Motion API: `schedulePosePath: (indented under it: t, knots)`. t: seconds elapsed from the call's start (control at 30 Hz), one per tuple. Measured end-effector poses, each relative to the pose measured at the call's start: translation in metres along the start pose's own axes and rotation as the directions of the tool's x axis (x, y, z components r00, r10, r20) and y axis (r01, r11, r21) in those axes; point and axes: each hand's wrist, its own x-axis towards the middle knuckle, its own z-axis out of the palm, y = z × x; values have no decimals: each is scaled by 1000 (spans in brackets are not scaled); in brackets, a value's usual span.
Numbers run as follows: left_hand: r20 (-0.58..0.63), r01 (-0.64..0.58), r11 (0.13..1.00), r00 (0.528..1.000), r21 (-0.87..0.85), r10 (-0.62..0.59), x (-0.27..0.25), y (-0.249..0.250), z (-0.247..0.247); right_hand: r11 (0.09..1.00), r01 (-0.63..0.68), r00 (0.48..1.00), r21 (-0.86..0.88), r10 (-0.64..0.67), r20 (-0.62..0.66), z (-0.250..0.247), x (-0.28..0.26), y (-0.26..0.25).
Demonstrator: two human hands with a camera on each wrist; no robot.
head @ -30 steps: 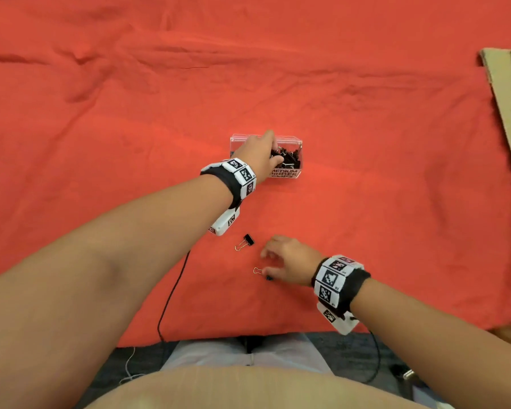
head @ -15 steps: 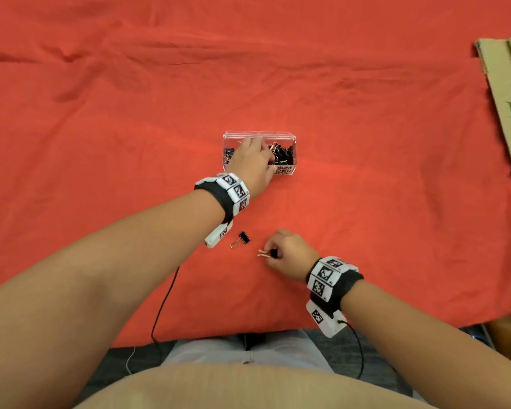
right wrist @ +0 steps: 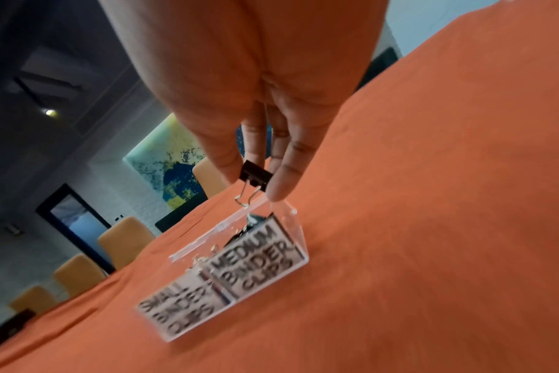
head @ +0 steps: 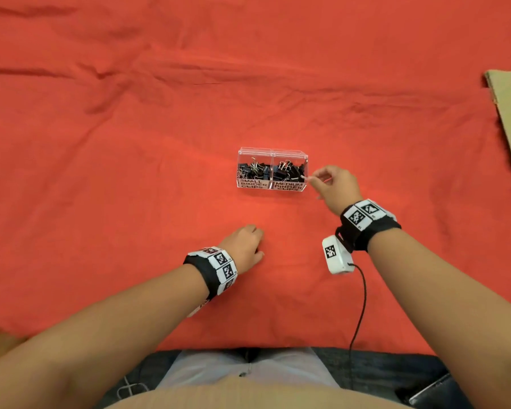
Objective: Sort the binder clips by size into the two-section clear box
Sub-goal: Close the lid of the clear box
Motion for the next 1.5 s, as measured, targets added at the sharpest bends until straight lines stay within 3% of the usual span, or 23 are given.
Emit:
schedulePosePath:
  t: [0.1, 0.23, 0.4, 0.53, 0.67, 0.73, 1.03, 1.13, 1.23, 1.33, 1.4, 1.5]
  knots:
    - [-120, -12, 986, 993, -168, -8, 8, 2, -20, 996, 35, 999, -84, -37, -19, -2, 21, -11]
    - [-325, -20, 935, 940, -354, -103, 33, 14, -60, 961, 121, 990, -249, -98, 103, 7, 39, -28]
    - [-424, -69, 787, 870, -612, -253, 80, 22, -97, 880, 214, 958, -424, -103, 269, 22, 46, -31]
    - [-415, -67, 837, 888, -543, -198, 101, 25, -106, 907, 209, 964, -366, -129, 231, 23, 44, -24]
    - [-358, -55, 930, 930, -364, -85, 112, 21, -96, 968, 125, 992, -218, -122, 31, 12, 44, -16]
    - [-328, -65, 960, 944, -274, -30, 114, 19, -92, 968, 110, 994, -225, -112, 3, 9, 46, -12]
    - [-363, -69, 996, 931, -64, 41, 124, 13, -79, 933, 95, 994, -348, -72, 80, 24, 52, -10]
    - [-418, -76, 993, 908, -94, 30, 120, 8, -77, 927, 117, 989, -357, -77, 124, 26, 52, -9]
    - [-538, -30, 973, 837, -230, -101, 113, -2, -87, 954, 109, 993, -279, -95, 66, 17, 54, -7]
    - [-562, 137, 906, 744, -400, -361, 111, -24, -104, 973, 57, 997, -225, -67, -39, 9, 56, -6]
    - [-479, 241, 821, 713, -517, -511, 113, -38, -110, 979, 31, 998, -203, -41, -49, 10, 57, -7]
    - [-260, 322, 680, 750, -659, -607, 116, -50, -110, 973, 40, 997, -228, -55, -61, 15, 56, -11]
